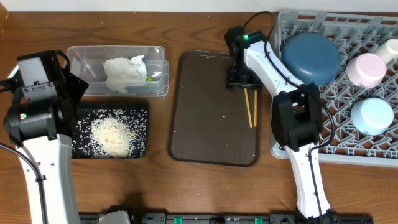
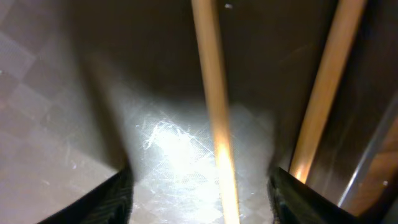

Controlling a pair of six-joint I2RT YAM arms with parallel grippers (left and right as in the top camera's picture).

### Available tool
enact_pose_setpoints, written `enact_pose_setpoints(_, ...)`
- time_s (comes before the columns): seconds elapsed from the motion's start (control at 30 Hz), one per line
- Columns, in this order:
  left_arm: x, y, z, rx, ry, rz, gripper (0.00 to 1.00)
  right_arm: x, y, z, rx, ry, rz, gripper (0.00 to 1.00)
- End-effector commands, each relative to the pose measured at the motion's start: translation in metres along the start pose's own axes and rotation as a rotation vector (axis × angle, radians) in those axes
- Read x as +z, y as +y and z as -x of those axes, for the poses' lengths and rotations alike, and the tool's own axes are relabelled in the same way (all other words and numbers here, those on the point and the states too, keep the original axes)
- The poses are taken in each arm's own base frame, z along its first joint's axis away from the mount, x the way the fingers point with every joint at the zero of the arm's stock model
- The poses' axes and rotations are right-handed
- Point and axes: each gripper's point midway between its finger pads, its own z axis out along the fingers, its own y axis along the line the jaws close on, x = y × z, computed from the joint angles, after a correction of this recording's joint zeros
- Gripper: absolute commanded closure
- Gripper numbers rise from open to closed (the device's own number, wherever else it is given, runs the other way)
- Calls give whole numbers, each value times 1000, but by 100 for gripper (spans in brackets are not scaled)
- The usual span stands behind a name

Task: Sort waste into correct bins and load items into the dishwasher rack
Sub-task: 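Grasp one wooden chopstick with the right gripper and lift it, then carry the chopstick to the rack and insert it upright beside the pink bowl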

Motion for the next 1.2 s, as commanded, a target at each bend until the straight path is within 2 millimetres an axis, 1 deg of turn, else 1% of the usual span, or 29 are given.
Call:
enact_pose_setpoints(0.0,2,5,2,-14,-8,24,10,24,-4,-8,-13,37,-30,50)
enact_pose_setpoints(0.13,2,5,2,-14,-8,24,10,44,-1,-21,-29,61,-37,63)
enact_pose_setpoints(0.17,2,5,2,-14,-8,24,10,48,-1,-25,-31,71,-39,71)
enact_pose_setpoints(0.23,2,5,2,-14,-9,24,9,50,0,-30,-32,91,-30,92)
enact_pose_setpoints(0.27,2,5,2,-14,-8,24,10,50,1,-32,-31,101,-20,99)
enact_pose_setpoints(0.3,2,5,2,-14,-8,24,10,46,3,-33,-30,107,-11,99)
enact_pose_setpoints(0.4,2,5,2,-14,-8,24,10,26,1,-26,-19,96,5,99)
enact_pose_setpoints(0.47,2,5,2,-14,-8,24,10,3,-4,-15,-16,66,21,99)
enact_pose_setpoints(0.57,2,5,2,-14,-9,24,10,-43,-20,7,-23,-5,54,99)
enact_pose_setpoints(0.67,2,5,2,-14,-8,24,10,-97,-45,27,-40,-100,86,99)
enact_pose_setpoints(0.73,2,5,2,-14,-8,24,10,-133,-68,37,-53,-168,98,99)
enact_pose_setpoints(0.8,2,5,2,-14,-8,24,10,-164,-98,44,-59,-232,101,99)
enact_pose_setpoints(0.87,2,5,2,-14,-8,24,10,-186,-131,46,-53,-280,92,99)
enact_pose_setpoints(0.93,2,5,2,-14,-8,24,10,-198,-166,47,-47,-307,75,99)
enact_pose_setpoints(0.97,2,5,2,-14,-8,24,10,-201,-183,47,-46,-312,65,99)
enact_pose_setpoints(1.07,2,5,2,-14,-8,24,10,-200,-229,47,-34,-315,37,99)
enact_pose_setpoints(1.13,2,5,2,-14,-9,24,10,-195,-263,50,28,-323,24,99)
enact_pose_setpoints(1.17,2,5,2,-14,-8,24,10,-194,-276,52,56,-331,21,99)
